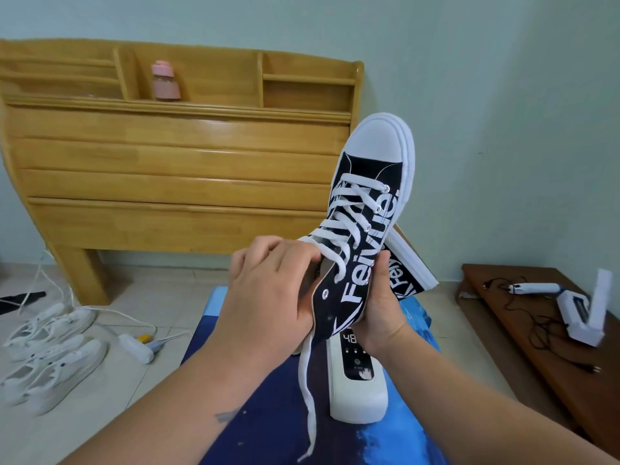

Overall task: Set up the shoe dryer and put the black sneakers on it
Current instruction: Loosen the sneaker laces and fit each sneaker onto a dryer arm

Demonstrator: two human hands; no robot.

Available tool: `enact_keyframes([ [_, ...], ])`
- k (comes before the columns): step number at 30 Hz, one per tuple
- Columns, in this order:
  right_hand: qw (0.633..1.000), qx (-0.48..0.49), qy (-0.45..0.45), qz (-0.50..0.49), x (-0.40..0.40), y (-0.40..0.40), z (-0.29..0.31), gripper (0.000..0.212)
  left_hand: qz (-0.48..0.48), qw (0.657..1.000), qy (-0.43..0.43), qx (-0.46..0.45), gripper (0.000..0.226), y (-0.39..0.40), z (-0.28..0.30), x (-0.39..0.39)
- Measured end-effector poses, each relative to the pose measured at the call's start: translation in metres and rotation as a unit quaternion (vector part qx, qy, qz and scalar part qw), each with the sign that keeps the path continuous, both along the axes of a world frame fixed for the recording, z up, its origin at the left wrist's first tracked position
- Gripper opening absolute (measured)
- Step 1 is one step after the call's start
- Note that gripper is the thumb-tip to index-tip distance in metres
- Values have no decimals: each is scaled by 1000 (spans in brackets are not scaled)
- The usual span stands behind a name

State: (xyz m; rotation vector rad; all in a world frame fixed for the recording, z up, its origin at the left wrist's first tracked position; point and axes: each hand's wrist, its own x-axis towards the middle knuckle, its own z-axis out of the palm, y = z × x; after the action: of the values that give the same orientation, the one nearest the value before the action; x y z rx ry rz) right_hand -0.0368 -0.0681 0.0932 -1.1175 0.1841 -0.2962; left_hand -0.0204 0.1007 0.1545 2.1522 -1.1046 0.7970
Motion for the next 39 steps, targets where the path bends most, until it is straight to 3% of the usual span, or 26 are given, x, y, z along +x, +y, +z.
enact_keyframes([
  [7,999,21,-18,-20,-2,2,2,82,-2,998,65,7,21,-6,-4,9],
  [10,999,29,-21,-34,-1,5,2,80,7,998,55,12,16,-8,-11,13],
  [13,998,18,-27,-56,0,10,1,78,10,994,104,-25,17,-13,-14,13],
  [20,994,-5,-20,-104,1,18,4,105,-9,972,225,-63,46,-13,-15,15],
  [23,992,-12,-26,-127,0,15,4,101,-49,948,283,-139,36,-14,-14,9],
  [27,992,-7,-36,-121,-1,17,5,95,-71,938,294,-172,21,-14,-14,7],
  [30,992,-4,-42,-116,-1,18,6,92,-64,936,304,-163,28,-17,-13,7],
  [33,994,-1,-44,-105,-1,19,7,87,-62,913,354,-194,32,-19,-12,10],
  [35,993,-3,-37,-108,0,19,7,86,-55,929,321,-178,36,-17,-14,12],
  [39,992,-4,-31,-120,0,19,5,86,-13,980,161,-116,45,-10,-20,11],
])
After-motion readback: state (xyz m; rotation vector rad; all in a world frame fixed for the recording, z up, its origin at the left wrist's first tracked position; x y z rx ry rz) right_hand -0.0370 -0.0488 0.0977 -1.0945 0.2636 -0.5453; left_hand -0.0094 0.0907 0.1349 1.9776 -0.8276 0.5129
